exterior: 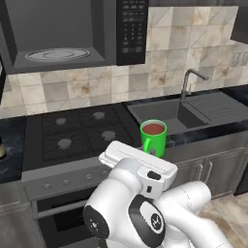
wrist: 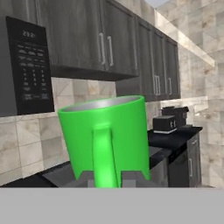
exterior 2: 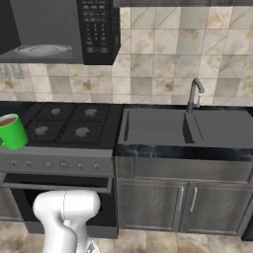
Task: Place the microwavable item in the microwave. Then, close the microwave door and press the start button.
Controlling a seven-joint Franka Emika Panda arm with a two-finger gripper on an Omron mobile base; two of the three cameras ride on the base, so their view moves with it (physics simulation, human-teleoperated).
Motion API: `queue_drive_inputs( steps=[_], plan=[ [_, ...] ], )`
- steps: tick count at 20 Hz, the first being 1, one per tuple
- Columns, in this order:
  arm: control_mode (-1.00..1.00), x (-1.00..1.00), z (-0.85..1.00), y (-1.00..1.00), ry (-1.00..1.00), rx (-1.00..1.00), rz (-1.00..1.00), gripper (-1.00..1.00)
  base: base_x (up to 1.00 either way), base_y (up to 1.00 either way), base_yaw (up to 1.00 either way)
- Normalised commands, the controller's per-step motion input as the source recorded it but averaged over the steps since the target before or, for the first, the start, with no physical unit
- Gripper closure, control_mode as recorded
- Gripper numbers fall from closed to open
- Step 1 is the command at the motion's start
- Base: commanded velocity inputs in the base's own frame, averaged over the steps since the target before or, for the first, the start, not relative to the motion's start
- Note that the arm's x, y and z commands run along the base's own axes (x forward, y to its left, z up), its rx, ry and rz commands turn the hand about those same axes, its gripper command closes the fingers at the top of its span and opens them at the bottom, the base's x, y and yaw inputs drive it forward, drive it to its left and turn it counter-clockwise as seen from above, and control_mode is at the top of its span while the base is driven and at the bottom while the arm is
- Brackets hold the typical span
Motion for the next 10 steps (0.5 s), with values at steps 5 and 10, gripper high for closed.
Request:
queue_drive_inputs(
  steps=[5,10],
  plan=[
    [1.00,0.00,0.00,0.00,0.00,0.00,0.00,1.00,0.60,0.00,0.15],
    [1.00,0.00,0.00,0.00,0.00,0.00,0.00,1.00,0.64,0.00,0.21]
  ],
)
